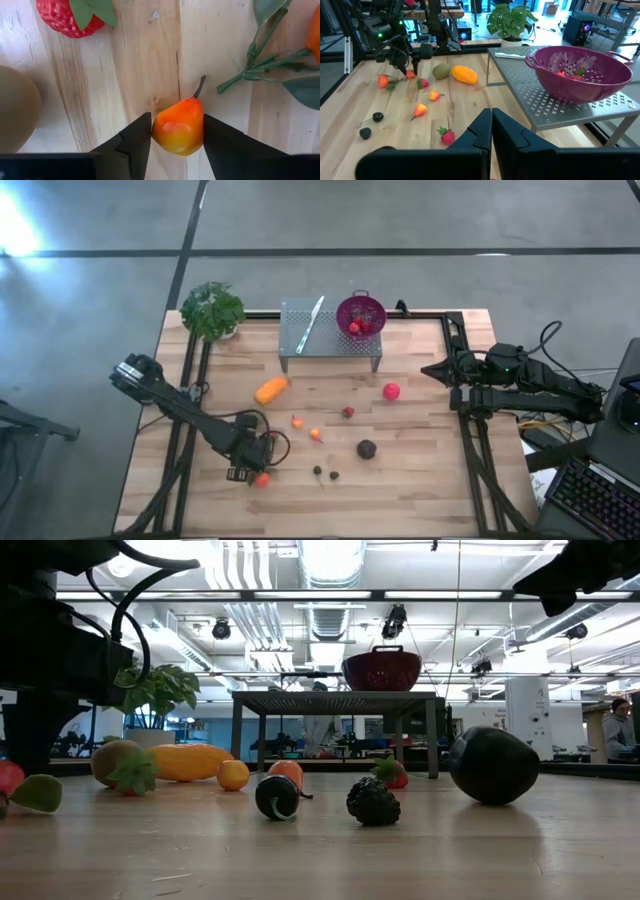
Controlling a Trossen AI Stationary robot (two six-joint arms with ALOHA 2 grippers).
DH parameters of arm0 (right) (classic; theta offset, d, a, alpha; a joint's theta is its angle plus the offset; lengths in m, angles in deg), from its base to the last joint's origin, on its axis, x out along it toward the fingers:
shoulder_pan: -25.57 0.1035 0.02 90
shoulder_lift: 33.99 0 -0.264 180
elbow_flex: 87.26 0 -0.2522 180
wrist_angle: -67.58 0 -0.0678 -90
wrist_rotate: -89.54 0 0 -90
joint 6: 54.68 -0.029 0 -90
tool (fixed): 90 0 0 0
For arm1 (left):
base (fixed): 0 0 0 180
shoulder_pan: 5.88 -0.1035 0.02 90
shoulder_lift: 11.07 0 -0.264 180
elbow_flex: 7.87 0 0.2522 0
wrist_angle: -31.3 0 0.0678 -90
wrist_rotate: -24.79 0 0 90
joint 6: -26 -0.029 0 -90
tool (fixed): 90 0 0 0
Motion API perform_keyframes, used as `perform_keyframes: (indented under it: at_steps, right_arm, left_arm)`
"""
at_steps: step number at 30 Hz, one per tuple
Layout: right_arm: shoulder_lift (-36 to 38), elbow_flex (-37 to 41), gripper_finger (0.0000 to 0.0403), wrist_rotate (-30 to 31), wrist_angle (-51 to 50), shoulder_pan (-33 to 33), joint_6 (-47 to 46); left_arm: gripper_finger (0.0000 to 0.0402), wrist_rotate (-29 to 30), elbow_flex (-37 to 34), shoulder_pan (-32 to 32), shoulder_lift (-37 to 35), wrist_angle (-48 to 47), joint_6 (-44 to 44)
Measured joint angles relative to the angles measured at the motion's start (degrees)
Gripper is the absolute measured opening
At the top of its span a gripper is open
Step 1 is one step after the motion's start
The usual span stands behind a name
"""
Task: Pick & Place Fruit
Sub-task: Put the orange pear into the violet strainer bowl on the shelf
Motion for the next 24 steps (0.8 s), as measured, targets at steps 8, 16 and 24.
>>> perform_keyframes:
  at_steps: [8, 16, 24]
  right_arm:
    - [0.0, 0.0, 0.0008, 0.0, 0.02, 0.01, 0.0]
    - [0.0, 0.0, 0.0008, 0.0, 0.0, -0.01, 0.0]
    - [0.02, 0.0, 0.0008, 0.0, 0.0, -0.02, 0.0]
  left_arm:
    - [0.0138, -0.07, 0.0, 0.01, -0.04, 0.02, 0.09]
    - [0.0149, -0.1, 0.0, 0.01, -0.04, 0.04, 0.49]
    - [0.0146, -0.22, 0.72, -0.01, -0.24, 0.05, 0.94]
